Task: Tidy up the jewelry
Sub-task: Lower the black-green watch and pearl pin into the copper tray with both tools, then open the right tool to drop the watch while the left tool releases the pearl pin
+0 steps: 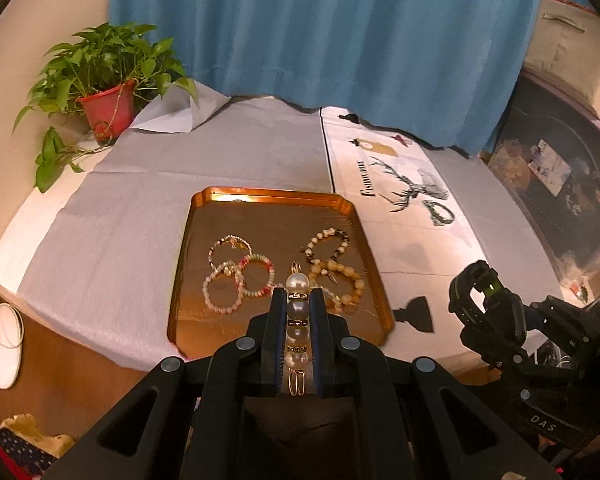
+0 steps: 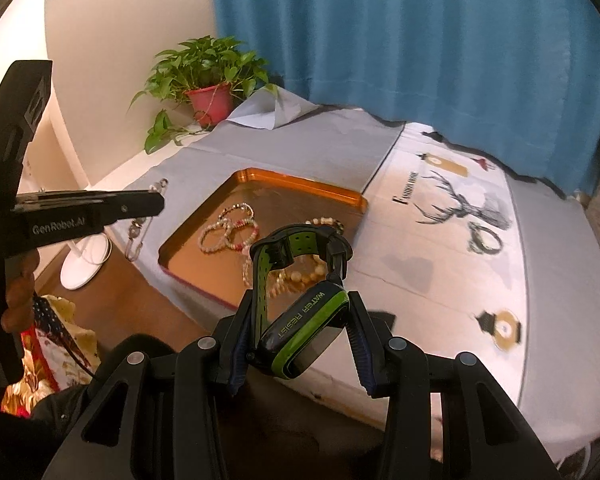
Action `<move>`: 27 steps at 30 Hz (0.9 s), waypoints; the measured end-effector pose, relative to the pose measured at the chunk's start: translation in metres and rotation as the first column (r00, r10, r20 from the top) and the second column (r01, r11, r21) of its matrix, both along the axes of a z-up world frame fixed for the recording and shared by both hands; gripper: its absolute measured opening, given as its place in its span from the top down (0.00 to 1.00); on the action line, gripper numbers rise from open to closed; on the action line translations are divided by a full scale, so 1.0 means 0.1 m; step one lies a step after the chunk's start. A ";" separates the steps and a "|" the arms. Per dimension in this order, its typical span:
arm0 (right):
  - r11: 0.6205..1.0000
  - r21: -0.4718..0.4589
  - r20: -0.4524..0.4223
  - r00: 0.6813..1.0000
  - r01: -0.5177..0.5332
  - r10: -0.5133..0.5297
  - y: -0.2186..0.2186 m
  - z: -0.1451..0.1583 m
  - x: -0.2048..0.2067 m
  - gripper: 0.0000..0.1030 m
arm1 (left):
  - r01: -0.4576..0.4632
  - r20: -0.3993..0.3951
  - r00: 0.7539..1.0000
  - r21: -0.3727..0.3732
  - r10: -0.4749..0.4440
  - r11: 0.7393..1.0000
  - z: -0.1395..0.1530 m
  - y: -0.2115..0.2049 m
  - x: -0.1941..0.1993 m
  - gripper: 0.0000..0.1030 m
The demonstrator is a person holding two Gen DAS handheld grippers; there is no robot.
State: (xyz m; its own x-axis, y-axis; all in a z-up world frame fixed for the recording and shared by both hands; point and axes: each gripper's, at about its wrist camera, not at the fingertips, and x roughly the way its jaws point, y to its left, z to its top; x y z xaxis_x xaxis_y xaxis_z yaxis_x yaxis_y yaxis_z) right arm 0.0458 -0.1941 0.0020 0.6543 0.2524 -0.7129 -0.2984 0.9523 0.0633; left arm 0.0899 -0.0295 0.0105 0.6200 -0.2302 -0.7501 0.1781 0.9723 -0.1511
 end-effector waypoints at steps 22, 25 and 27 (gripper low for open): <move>0.998 0.020 -0.041 0.998 -0.057 0.058 0.39 -0.79 1.57 0.57 | -0.045 -0.042 0.998 0.096 0.049 0.994 -0.72 0.03 1.35 0.91; 0.998 0.017 -0.050 0.997 -0.060 0.061 0.42 -0.86 1.66 0.55 | -0.060 -0.053 0.996 0.104 0.066 0.993 -0.79 0.05 1.43 0.90; 0.998 0.009 -0.065 0.996 -0.064 0.065 0.46 -0.91 1.71 0.42 | -0.090 -0.043 0.994 0.119 0.096 0.989 -0.82 0.07 1.46 0.76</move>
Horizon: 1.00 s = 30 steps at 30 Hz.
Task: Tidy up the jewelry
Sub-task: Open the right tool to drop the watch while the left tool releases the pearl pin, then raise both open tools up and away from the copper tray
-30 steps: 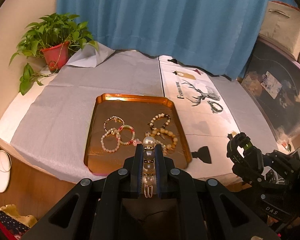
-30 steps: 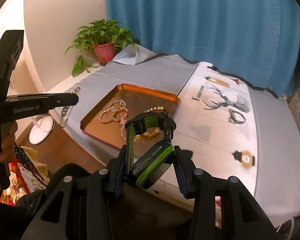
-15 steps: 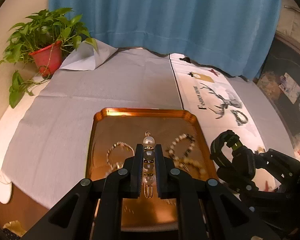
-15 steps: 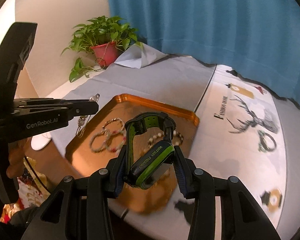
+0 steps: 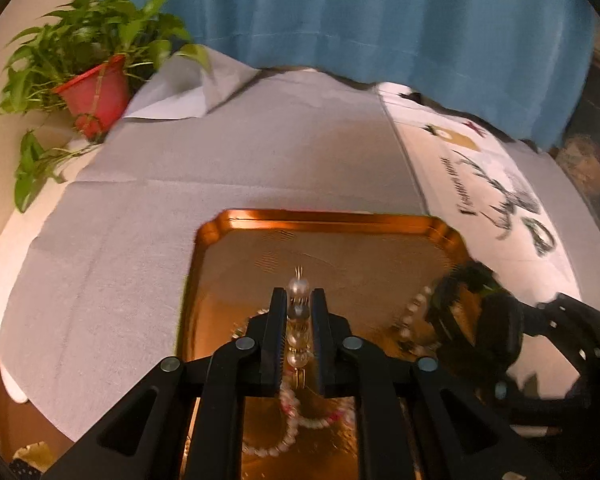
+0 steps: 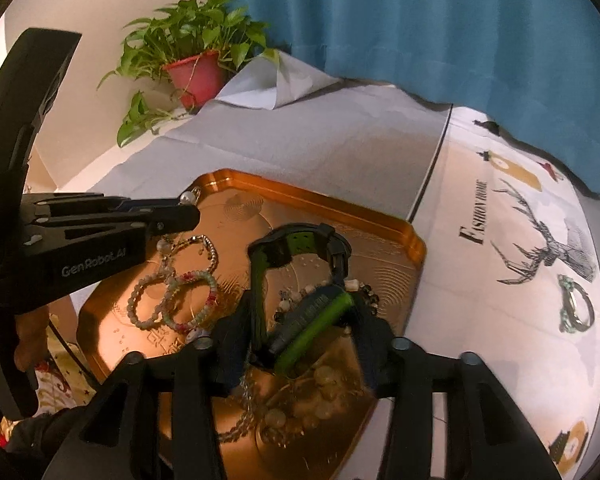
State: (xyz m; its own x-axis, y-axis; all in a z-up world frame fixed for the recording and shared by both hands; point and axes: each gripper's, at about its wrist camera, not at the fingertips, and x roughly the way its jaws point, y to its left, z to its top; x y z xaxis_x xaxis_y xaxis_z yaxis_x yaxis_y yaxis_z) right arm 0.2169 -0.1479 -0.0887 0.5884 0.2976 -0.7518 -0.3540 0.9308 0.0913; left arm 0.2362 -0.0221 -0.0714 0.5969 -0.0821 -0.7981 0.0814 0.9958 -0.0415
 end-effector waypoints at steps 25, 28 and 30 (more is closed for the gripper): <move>0.994 -0.014 0.082 0.991 0.106 -0.105 -0.24 0.71 -1.71 0.20 | -0.085 -0.005 0.996 0.031 0.085 0.996 0.62 0.06 -1.84 0.04; 0.991 -0.003 0.097 0.987 0.132 -0.131 -0.34 0.83 -1.99 0.20 | -0.068 0.013 0.998 0.032 0.067 0.997 0.72 -0.01 -2.03 0.04; 0.990 0.008 0.111 0.983 0.144 -0.144 -0.38 0.93 -2.16 0.20 | -0.066 0.038 0.997 0.030 0.065 0.997 0.81 -0.05 -2.16 0.04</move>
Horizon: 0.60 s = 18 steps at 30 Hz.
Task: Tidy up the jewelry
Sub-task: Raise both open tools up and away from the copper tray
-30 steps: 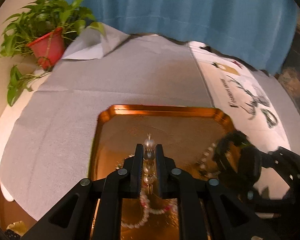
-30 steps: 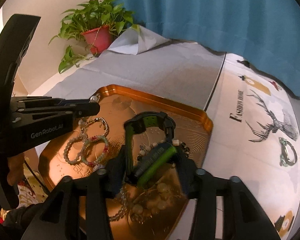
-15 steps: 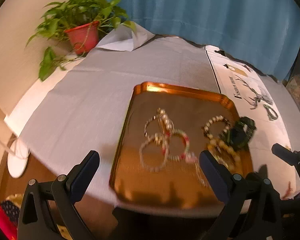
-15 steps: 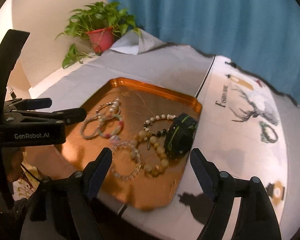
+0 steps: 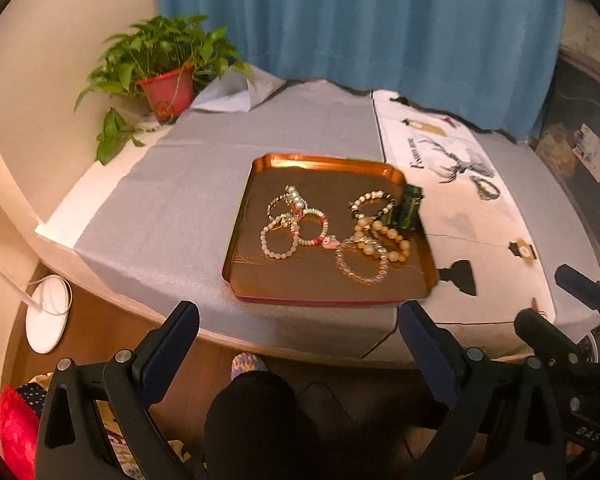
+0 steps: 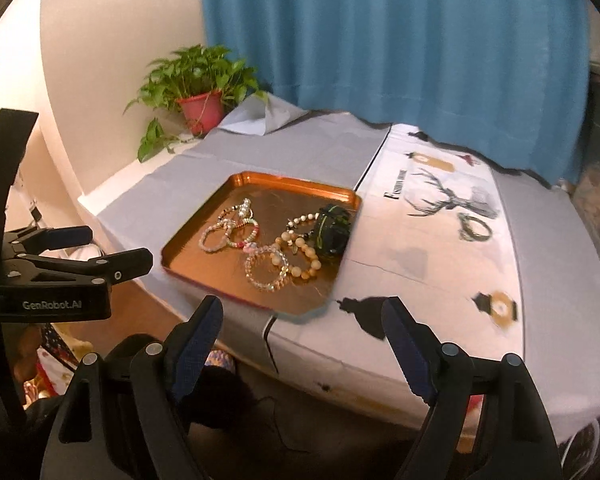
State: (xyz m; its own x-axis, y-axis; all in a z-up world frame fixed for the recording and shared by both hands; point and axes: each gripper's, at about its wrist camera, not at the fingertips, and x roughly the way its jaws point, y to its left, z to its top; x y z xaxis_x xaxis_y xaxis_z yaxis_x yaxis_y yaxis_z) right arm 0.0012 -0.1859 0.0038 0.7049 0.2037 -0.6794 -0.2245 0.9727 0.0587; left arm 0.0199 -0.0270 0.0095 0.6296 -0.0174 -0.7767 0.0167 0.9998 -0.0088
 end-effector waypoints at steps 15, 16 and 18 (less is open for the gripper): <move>1.000 -0.023 0.101 0.995 -0.009 0.011 0.05 0.42 -0.72 0.20 | 0.032 0.108 0.994 -0.021 -0.029 0.999 0.41 -0.11 -0.62 0.04; 1.000 -0.023 0.104 0.994 -0.008 0.010 0.05 0.44 -0.75 0.20 | 0.035 0.113 0.993 -0.019 -0.033 0.999 0.42 -0.12 -0.65 0.04; 1.000 -0.023 0.112 0.994 -0.005 0.008 0.04 0.46 -0.79 0.20 | 0.039 0.123 0.992 -0.016 -0.037 0.999 0.45 -0.13 -0.69 0.04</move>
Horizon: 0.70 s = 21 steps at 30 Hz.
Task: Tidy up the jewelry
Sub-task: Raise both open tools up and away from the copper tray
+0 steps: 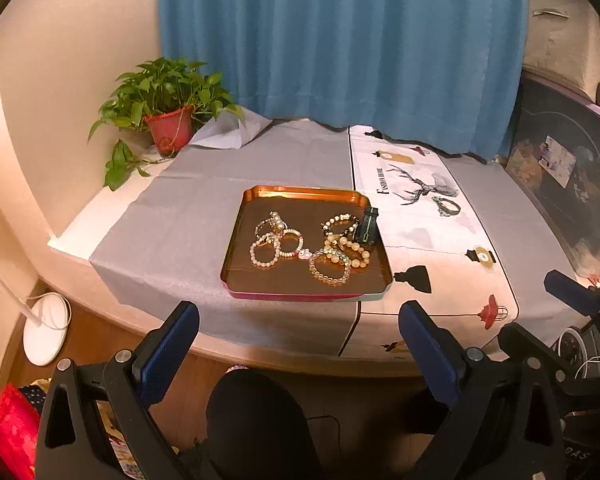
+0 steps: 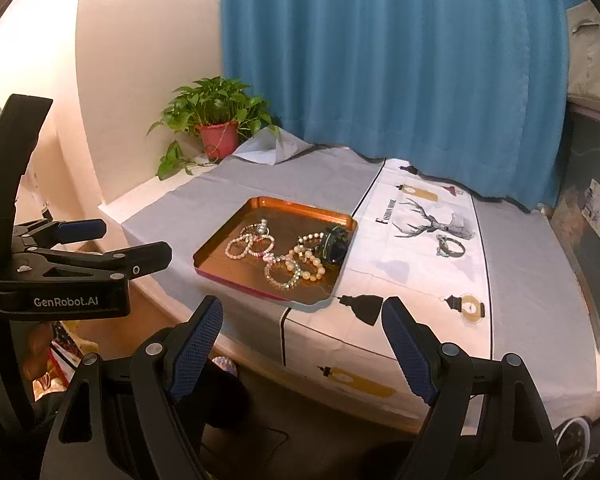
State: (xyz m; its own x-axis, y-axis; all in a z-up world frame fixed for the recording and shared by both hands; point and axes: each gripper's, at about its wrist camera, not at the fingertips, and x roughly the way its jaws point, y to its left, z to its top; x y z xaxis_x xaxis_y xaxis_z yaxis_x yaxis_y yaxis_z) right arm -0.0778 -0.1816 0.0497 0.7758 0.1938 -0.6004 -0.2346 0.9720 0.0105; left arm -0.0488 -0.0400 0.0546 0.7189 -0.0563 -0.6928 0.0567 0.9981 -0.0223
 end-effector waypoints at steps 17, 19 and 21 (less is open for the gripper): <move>1.000 0.017 0.011 1.000 0.024 -0.024 -0.11 0.02 -0.15 0.20 | 0.021 0.022 1.000 0.021 -0.022 1.000 0.07 -0.12 -0.09 0.04; 0.999 0.021 0.006 1.000 0.029 -0.029 -0.14 0.01 -0.15 0.20 | 0.024 0.017 1.000 0.024 -0.024 0.999 0.06 -0.13 -0.07 0.04; 0.999 0.025 0.002 0.999 0.035 -0.035 -0.17 -0.01 -0.14 0.20 | 0.028 0.013 1.000 0.028 -0.028 0.999 0.06 -0.16 -0.05 0.04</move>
State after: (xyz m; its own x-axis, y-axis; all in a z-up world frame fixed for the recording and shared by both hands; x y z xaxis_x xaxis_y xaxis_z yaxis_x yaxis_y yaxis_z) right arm -0.0922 -0.1989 0.0491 0.7839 0.1814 -0.5937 -0.2004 0.9791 0.0346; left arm -0.0535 -0.0559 0.0606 0.7269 -0.0573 -0.6843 0.0848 0.9964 0.0066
